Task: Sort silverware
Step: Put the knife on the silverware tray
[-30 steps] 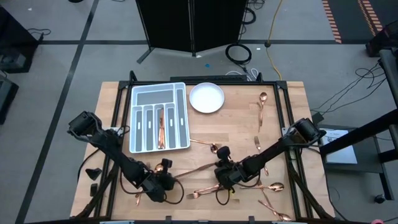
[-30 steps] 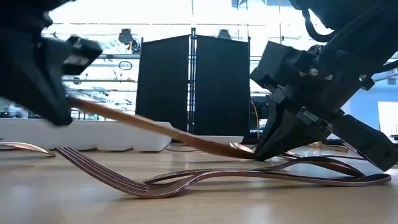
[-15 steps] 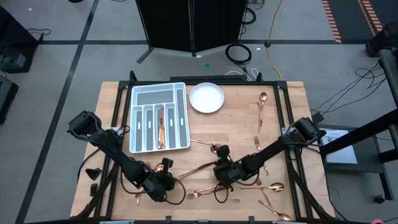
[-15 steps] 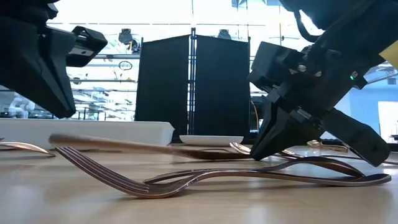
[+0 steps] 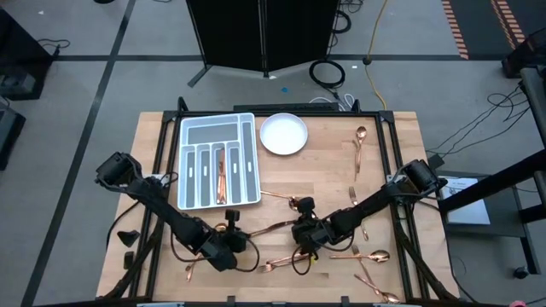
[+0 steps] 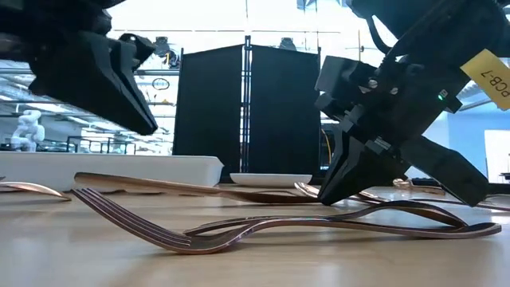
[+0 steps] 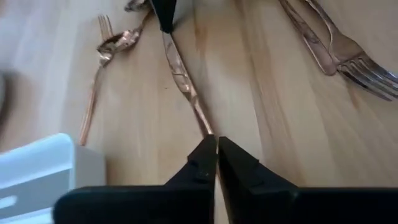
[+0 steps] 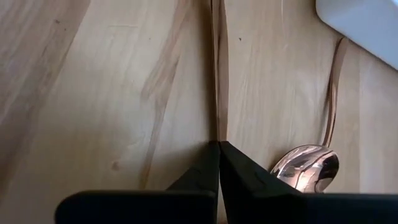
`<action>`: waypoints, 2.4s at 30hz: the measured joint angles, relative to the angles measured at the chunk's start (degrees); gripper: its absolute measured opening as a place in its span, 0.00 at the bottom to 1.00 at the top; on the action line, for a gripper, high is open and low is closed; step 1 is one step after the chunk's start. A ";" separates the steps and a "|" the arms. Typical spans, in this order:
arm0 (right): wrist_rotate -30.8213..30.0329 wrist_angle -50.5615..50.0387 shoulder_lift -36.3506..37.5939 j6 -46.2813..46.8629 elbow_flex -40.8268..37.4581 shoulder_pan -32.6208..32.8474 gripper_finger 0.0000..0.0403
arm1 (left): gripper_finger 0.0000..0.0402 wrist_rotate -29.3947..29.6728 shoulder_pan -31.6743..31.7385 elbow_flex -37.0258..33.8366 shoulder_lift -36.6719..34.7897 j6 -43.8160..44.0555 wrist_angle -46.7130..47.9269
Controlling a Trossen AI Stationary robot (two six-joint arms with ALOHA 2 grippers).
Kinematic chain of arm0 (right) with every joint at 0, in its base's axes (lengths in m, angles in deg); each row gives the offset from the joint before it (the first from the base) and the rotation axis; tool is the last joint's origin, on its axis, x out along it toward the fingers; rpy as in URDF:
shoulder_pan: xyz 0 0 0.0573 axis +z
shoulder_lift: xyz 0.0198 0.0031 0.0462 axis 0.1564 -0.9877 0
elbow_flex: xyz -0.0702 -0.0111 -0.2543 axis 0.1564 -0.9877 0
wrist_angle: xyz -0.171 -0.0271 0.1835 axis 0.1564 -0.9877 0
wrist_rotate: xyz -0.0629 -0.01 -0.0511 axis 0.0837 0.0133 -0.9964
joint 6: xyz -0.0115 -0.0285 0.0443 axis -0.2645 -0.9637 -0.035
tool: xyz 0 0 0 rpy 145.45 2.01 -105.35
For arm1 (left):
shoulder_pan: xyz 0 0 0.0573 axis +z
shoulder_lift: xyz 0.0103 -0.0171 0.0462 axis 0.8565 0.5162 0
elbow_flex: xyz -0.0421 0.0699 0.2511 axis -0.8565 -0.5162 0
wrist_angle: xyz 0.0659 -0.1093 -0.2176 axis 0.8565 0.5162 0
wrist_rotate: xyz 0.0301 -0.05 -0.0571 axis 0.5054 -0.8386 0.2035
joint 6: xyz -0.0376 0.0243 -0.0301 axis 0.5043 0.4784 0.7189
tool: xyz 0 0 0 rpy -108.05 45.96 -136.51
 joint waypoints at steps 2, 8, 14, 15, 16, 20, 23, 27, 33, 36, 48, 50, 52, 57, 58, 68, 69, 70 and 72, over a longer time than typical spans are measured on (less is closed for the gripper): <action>0.28 0.00 0.00 0.55 0.00 0.00 0.00 | 0.10 -0.87 0.73 0.00 1.36 0.71 -1.26; 1.30 -0.27 0.07 2.42 0.07 -0.33 0.00 | 0.35 -0.61 2.34 0.00 5.81 -2.06 -8.42; 1.75 -0.59 0.09 2.48 0.10 -0.35 0.00 | 0.56 1.33 3.86 0.05 8.14 0.38 -8.86; 1.78 -0.62 0.09 2.48 0.10 -0.35 0.00 | 0.58 0.01 4.24 0.04 8.58 0.78 -8.82; 1.76 -0.63 0.09 2.48 0.09 -0.35 0.00 | 0.59 -1.59 4.60 0.04 9.03 0.85 -8.91; 1.85 -0.66 0.08 2.50 0.09 -0.37 0.00 | 0.59 -5.08 5.95 0.23 10.68 4.18 -8.67; 1.82 -0.67 0.08 2.70 0.09 -0.37 0.00 | 0.54 -7.25 6.67 0.35 10.96 5.41 -7.38; 1.67 -0.68 0.07 2.67 0.09 -0.45 0.00 | 0.34 -8.46 7.11 0.33 11.06 5.39 -6.80; 1.58 -0.44 0.67 2.58 0.15 -0.50 0.00 | 0.05 -5.38 8.63 0.11 9.82 6.49 -3.69; 0.22 -0.39 1.95 2.40 -0.06 -0.70 0.00 | 0.03 -3.82 8.78 -0.19 7.33 4.06 -2.93; -7.20 -7.56 17.12 9.57 -0.02 -0.81 0.09 | 0.02 -3.12 11.14 -0.09 -6.81 8.13 9.43; -7.40 -8.39 19.64 10.82 -0.05 -0.77 0.11 | 0.02 -2.99 11.48 -0.09 -10.31 10.37 14.86; -7.70 -10.15 21.75 12.47 -0.19 -0.83 0.13 | 0.02 -2.30 11.87 -0.03 -13.77 13.64 19.25; -8.28 -14.15 23.71 15.64 -0.28 -1.11 0.14 | 0.02 -2.31 12.68 0.02 -23.72 29.34 33.67; -9.47 -14.04 23.71 16.06 -0.28 -1.14 0.14 | 0.02 -2.34 13.07 0.00 -25.63 35.00 37.49; -16.28 -12.77 22.23 15.20 -1.24 -2.36 0.13 | 0.02 4.86 13.00 -6.64 -33.63 76.39 50.67; -16.30 -13.20 22.21 15.20 -1.34 -2.43 0.13 | 0.02 4.69 13.00 -8.00 -33.56 78.86 50.12; -16.28 -13.18 22.16 15.23 -1.38 -2.47 0.13 | 0.02 4.21 13.00 -9.34 -33.56 80.33 48.72; -16.36 -13.07 22.16 15.21 -1.38 -2.51 0.12 | 0.02 3.47 13.07 -11.85 -33.53 83.08 46.80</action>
